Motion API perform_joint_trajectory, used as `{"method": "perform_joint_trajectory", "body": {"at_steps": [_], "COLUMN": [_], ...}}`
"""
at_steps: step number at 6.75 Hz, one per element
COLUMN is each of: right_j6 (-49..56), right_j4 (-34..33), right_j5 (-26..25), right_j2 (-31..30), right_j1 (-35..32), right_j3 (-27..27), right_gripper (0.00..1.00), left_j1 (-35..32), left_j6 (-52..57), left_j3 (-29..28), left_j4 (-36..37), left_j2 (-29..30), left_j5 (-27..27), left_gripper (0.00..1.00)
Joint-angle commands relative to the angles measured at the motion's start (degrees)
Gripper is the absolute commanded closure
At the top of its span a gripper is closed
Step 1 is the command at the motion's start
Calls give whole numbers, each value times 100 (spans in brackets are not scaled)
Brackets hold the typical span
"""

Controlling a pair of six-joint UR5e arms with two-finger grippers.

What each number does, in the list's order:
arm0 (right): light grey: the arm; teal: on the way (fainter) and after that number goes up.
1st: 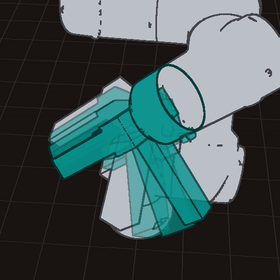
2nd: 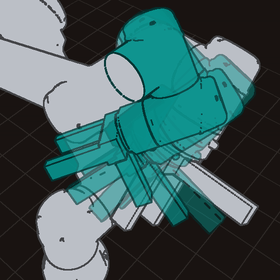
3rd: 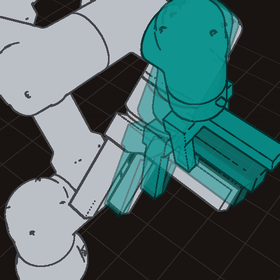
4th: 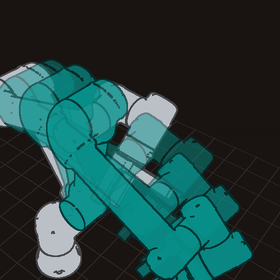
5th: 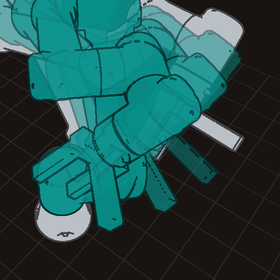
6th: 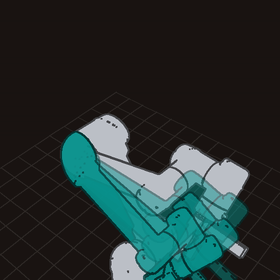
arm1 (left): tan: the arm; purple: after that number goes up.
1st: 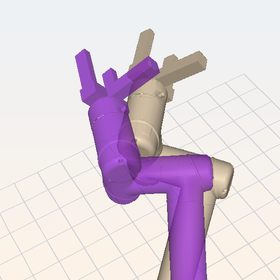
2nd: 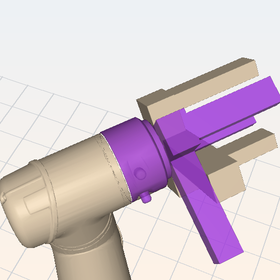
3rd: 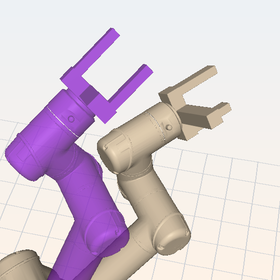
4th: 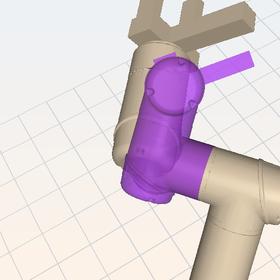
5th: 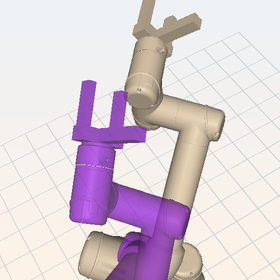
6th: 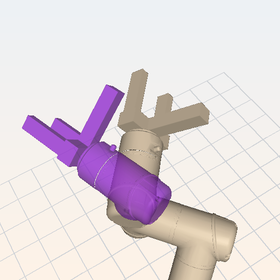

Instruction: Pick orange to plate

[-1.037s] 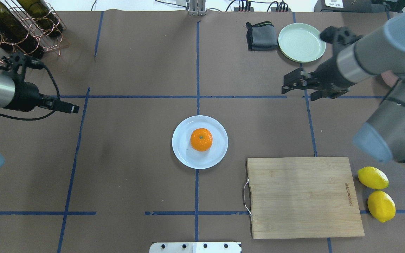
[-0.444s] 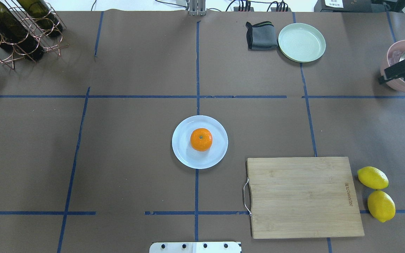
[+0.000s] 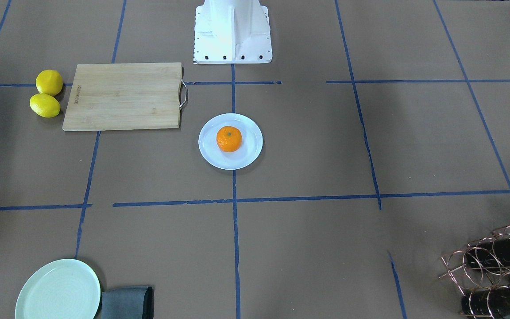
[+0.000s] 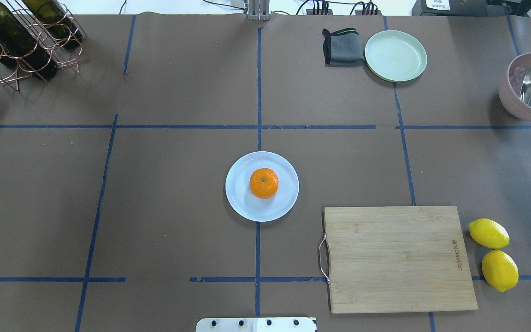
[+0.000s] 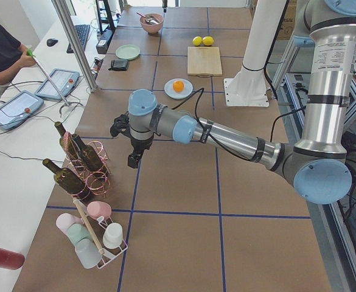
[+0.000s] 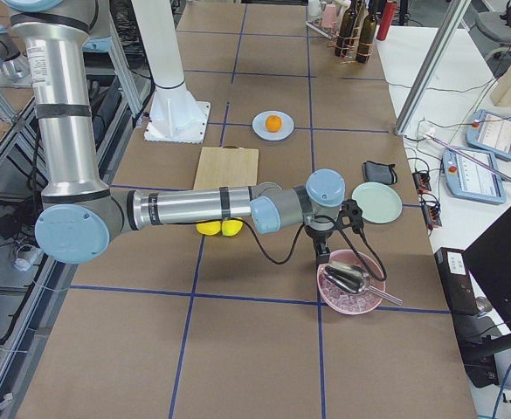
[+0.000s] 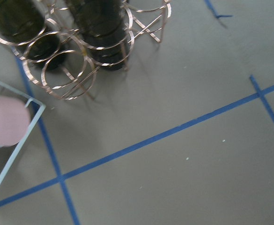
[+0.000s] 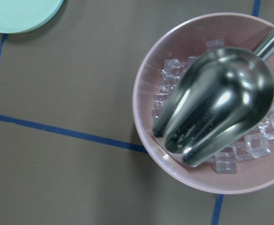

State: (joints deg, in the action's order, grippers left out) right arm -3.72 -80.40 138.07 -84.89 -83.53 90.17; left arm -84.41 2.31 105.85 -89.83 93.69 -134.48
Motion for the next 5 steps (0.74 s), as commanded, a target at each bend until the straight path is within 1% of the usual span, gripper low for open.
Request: {"method": "perform_joint_trajectory", "body": {"at_steps": [1,2,3,4,5], "right_j6": [1063,1231,1398,1530,1662], "right_j4": [-868,-1090,-1283,-1555,-1610], "right_j5": [-34,-34,-25,-8,-17], "right_j2": [42,42,42,51,86], "right_j1": [-373,-418,-427,-393,-410], "right_j3": [-79,-87,-87,-79,-87], "right_gripper": [0,0,0,0,0], "left_j1": [-154,-180,-181,-172,-163], "left_j6": [147,130,147,156,130], "left_j3": [58,232,225,234,121], "left_j4": [572,589,572,485,240], "left_j2": [151,2,-139,-462,-474], "left_j5": [36,27,27,-34,-17], "left_gripper": [0,0,0,0,0]}}
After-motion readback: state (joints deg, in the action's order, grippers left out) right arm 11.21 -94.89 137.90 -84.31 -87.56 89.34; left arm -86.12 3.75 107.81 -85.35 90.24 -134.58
